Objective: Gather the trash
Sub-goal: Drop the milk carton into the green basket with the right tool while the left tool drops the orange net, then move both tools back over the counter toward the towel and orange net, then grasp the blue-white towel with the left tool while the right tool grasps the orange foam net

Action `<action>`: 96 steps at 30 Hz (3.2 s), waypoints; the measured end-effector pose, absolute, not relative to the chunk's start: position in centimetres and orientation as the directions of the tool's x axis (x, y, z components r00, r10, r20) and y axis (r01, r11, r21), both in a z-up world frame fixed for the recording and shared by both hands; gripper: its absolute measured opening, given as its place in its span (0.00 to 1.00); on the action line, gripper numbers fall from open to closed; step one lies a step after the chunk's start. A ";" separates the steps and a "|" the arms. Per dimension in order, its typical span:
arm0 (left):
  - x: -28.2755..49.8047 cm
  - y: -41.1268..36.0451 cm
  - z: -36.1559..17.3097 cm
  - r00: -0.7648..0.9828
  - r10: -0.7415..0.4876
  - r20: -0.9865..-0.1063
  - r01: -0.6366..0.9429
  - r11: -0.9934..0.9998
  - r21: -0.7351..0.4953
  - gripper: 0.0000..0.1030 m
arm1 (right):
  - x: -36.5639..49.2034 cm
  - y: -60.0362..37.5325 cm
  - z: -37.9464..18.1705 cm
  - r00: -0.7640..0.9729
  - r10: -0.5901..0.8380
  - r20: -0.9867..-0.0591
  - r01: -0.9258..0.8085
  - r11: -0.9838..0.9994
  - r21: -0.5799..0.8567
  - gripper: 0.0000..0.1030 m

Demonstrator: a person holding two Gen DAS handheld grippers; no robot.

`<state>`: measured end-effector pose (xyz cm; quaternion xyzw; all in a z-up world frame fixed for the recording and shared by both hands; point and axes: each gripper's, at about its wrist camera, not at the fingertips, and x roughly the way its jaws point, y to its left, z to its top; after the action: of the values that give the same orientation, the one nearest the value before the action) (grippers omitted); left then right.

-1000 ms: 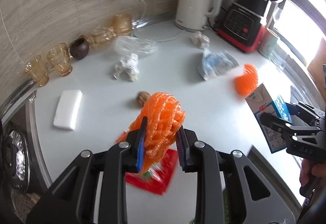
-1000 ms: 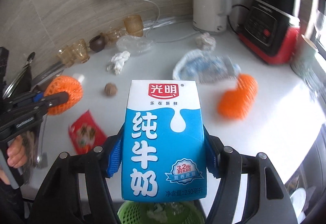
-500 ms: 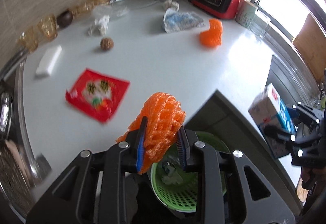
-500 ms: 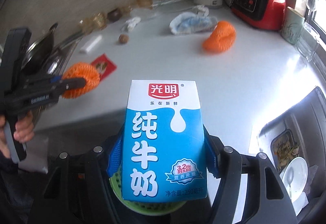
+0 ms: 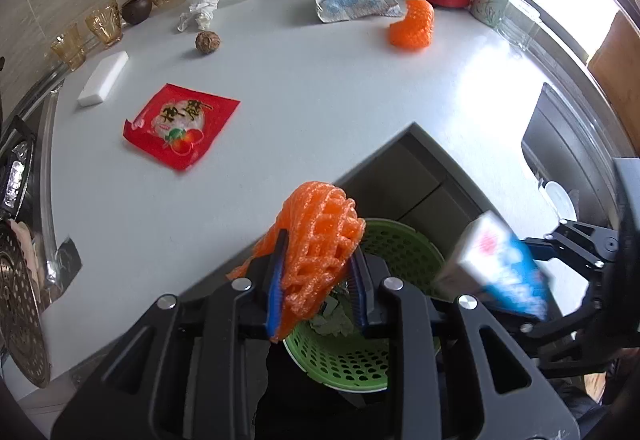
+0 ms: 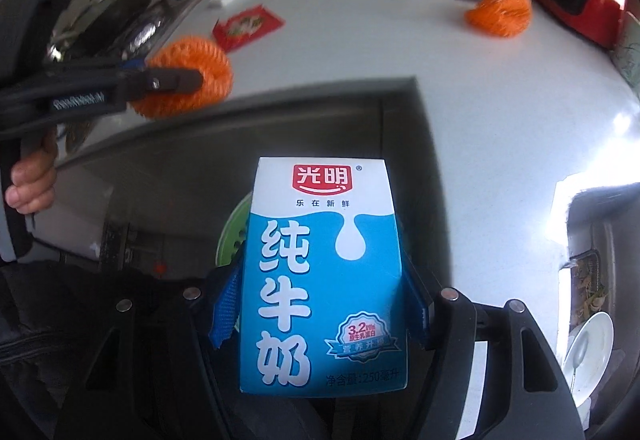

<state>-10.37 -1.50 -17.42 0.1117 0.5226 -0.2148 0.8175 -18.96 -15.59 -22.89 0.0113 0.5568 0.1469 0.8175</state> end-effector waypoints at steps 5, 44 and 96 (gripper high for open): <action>-11.2 -2.0 -18.4 0.324 -0.232 -0.917 0.483 0.874 -0.050 0.26 | -18.9 -16.6 -22.7 0.350 0.276 -0.895 -0.193 0.956 0.220 0.80; -6.1 3.3 -16.9 0.431 -0.110 -0.895 0.314 0.949 0.035 0.93 | -15.9 -21.8 -18.9 0.533 0.189 -0.825 0.008 0.974 0.228 0.89; 22.1 -24.1 -21.9 0.336 -0.407 -0.850 0.700 0.711 -0.063 0.93 | 6.6 -31.9 -22.8 0.528 -0.104 -0.843 0.447 0.878 0.171 0.20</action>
<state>22.09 -24.07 -21.91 0.1592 0.4612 -0.3451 0.8017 6.55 -31.94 -22.79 0.1868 0.4582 -0.1614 0.8539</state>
